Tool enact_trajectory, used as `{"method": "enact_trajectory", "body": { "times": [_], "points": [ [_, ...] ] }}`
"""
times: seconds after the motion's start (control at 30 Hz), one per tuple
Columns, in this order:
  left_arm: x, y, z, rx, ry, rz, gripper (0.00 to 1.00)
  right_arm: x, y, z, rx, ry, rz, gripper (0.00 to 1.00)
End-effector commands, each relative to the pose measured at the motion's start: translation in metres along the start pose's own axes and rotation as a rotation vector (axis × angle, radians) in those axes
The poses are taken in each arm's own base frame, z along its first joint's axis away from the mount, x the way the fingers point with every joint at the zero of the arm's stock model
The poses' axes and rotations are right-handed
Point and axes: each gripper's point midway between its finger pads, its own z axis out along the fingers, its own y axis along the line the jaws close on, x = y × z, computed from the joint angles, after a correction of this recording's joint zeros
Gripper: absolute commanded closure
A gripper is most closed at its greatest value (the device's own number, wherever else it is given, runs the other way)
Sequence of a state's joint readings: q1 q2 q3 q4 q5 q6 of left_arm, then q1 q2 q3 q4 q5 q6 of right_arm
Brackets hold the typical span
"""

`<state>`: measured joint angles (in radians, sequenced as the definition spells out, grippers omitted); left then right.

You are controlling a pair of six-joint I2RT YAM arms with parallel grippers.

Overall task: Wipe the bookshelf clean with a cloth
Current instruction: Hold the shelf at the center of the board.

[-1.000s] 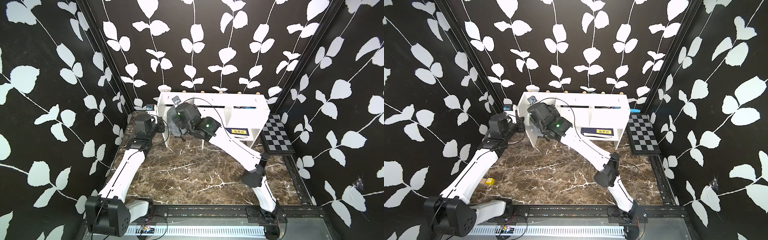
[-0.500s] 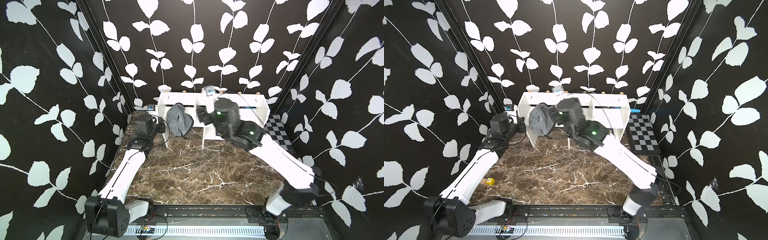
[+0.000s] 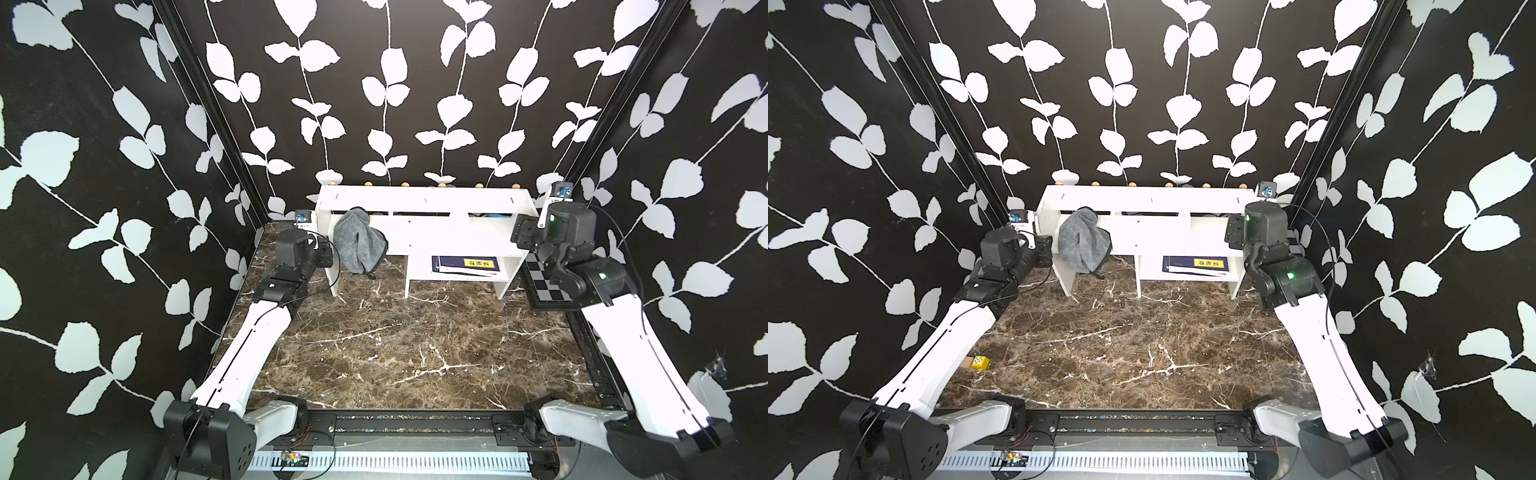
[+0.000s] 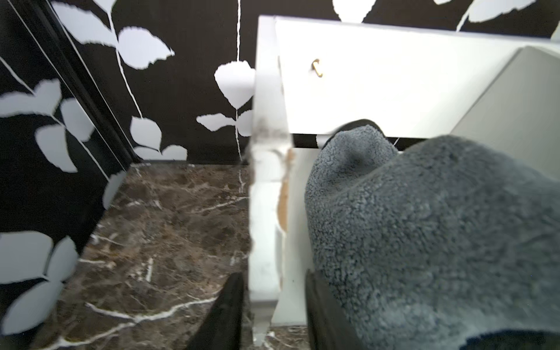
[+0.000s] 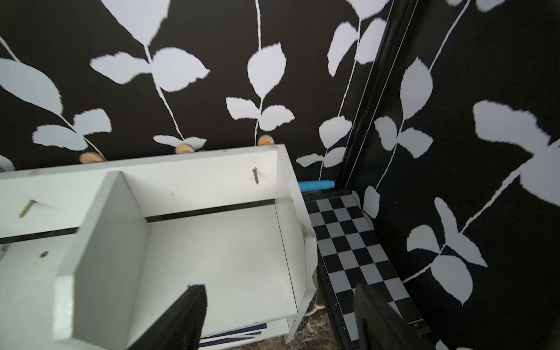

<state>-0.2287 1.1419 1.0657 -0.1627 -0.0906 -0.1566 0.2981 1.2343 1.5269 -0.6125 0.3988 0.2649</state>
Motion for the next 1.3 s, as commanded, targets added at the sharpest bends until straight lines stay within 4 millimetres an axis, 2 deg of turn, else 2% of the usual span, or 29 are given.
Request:
{"method": "enact_trajectory", "body": {
  "times": [0.0,0.13,0.23,0.37,0.47,0.53,0.6,0.73,0.83,0.9,0.97,1.13,1.17,1.27],
  "points": [
    [-0.028,0.009,-0.024,-0.055,-0.079,-0.041,0.51,0.021,0.012,0.021,-0.091,0.074,0.051,0.29],
    [-0.03,0.033,-0.044,-0.19,-0.077,-0.055,0.42,0.027,0.002,0.033,-0.065,0.093,0.054,0.41],
    [-0.027,0.052,-0.06,-0.29,-0.049,-0.066,0.4,0.029,-0.006,0.036,-0.039,0.096,0.037,0.42],
    [-0.028,0.054,-0.08,-0.291,-0.042,-0.091,0.39,0.022,-0.013,0.024,-0.027,0.068,0.023,0.44],
    [-0.037,0.038,-0.092,-0.188,-0.06,-0.121,0.42,0.011,-0.016,0.007,-0.04,0.026,0.02,0.44],
    [-0.045,0.014,-0.096,-0.052,-0.062,-0.144,0.45,0.006,-0.022,0.004,-0.006,0.02,-0.001,0.43],
    [-0.05,-0.015,-0.096,0.087,-0.048,-0.162,0.47,0.004,-0.028,0.011,0.019,0.039,-0.009,0.42],
    [-0.052,-0.066,-0.098,0.25,-0.031,-0.103,0.47,0.008,-0.03,0.039,-0.014,0.082,0.035,0.41],
    [-0.048,-0.09,-0.095,0.32,-0.01,-0.084,0.45,0.012,-0.029,0.057,-0.036,0.106,0.057,0.42],
    [-0.041,-0.098,-0.084,0.333,0.017,-0.071,0.43,0.014,-0.031,0.065,-0.037,0.117,0.066,0.46],
    [-0.032,-0.1,-0.069,0.313,0.055,-0.064,0.42,0.018,-0.032,0.07,-0.04,0.131,0.07,0.55],
    [-0.024,-0.104,-0.035,0.269,0.107,-0.057,0.39,0.024,-0.033,0.07,-0.039,0.133,0.058,0.96],
    [-0.026,-0.105,-0.026,0.252,0.112,-0.051,0.38,0.024,-0.033,0.069,-0.038,0.133,0.055,1.0],
    [-0.024,-0.112,-0.009,0.258,0.142,-0.046,0.38,0.024,-0.034,0.066,-0.04,0.13,0.047,1.0]
  ]
}}
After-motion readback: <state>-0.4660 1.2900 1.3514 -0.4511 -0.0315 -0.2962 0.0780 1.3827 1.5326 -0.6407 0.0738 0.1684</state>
